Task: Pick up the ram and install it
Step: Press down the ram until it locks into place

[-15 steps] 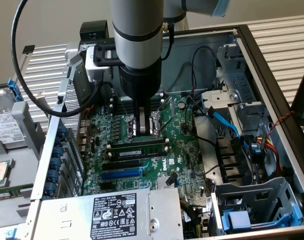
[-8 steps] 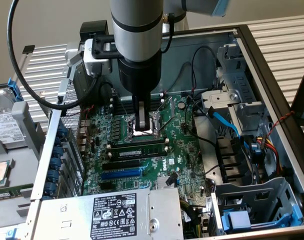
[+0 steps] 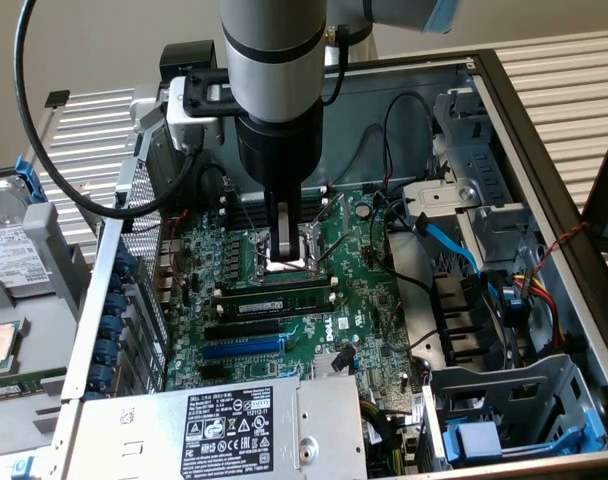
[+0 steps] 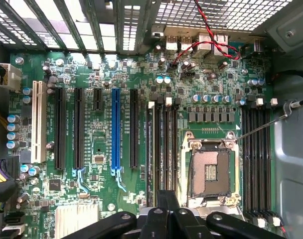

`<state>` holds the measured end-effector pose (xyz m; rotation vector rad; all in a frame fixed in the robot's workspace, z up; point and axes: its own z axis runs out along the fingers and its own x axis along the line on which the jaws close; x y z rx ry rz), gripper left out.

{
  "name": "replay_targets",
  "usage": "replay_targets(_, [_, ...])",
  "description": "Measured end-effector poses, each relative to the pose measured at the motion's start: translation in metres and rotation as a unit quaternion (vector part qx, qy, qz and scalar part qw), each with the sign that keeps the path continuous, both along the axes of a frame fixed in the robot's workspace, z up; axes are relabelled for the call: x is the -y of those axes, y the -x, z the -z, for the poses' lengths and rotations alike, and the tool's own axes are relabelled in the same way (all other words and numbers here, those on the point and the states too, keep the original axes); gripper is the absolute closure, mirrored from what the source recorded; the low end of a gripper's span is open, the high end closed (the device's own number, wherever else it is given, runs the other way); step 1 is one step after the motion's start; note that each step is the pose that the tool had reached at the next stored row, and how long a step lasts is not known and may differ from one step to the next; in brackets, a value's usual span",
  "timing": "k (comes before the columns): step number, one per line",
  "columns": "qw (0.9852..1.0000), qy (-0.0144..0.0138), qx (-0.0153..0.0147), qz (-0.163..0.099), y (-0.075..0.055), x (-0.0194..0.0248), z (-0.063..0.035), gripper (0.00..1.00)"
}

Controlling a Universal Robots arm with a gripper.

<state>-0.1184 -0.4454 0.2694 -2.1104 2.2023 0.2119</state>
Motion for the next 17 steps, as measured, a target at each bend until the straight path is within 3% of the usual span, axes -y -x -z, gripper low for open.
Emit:
replay_targets(9, [1.0,0.0,0.0,0.003,-0.0001,0.0,0.0,0.89])
replay_targets(13, [0.9992,0.0,0.0,0.039,0.0,0.0,0.0003,0.89])
replay_targets(17, [0.9972,0.0,0.0,0.075,0.0,0.0,0.0007,0.89])
